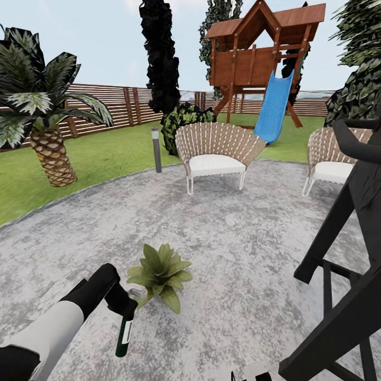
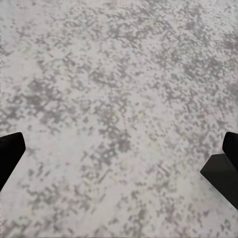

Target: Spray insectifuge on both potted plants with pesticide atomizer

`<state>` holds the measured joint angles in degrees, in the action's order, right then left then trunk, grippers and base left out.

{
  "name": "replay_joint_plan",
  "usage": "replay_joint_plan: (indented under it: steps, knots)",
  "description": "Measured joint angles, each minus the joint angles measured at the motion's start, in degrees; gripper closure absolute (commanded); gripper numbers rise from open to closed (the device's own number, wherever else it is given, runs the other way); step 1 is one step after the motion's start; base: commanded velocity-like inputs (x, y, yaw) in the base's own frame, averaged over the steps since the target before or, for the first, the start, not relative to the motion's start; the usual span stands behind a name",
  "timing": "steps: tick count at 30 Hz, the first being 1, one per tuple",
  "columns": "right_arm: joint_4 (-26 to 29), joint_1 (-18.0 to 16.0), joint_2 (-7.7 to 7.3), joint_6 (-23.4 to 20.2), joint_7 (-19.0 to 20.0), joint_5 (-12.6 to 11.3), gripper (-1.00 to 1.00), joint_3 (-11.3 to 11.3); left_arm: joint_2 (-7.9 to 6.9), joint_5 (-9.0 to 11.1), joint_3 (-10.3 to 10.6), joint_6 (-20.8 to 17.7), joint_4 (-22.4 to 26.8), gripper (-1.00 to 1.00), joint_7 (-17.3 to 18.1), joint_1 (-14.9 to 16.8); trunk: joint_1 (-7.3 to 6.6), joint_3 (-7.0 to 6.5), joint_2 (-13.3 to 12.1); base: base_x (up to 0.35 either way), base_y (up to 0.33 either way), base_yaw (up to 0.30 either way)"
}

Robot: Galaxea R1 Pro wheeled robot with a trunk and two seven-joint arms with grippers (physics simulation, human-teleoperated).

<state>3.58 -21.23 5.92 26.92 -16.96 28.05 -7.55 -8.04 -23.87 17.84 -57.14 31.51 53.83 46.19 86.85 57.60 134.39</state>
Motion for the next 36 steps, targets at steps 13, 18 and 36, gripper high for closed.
replay_joint_plan:
  steps: [13,18,36]
  knots:
    - [0.0,0.0,0.04,0.0,0.1,0.1,-1.00,0.0,-0.29,-3.0,20.0,-0.2,-1.1,1.00,17.7,7.9,0.00,0.00,0.0,0.001,0.000,0.000]
    - [0.1,0.0,0.04,0.0,0.2,0.2,-1.00,0.1,-0.26,-3.4,20.9,-0.2,-1.3,1.00,17.8,7.7,-0.01,0.00,0.0,0.051,0.000,0.000]
    - [0.0,0.0,-0.44,0.1,0.1,0.1,-1.00,0.0,0.07,-3.4,25.5,-0.1,-5.5,1.00,17.8,6.8,0.00,0.00,0.0,0.079,0.000,0.000]
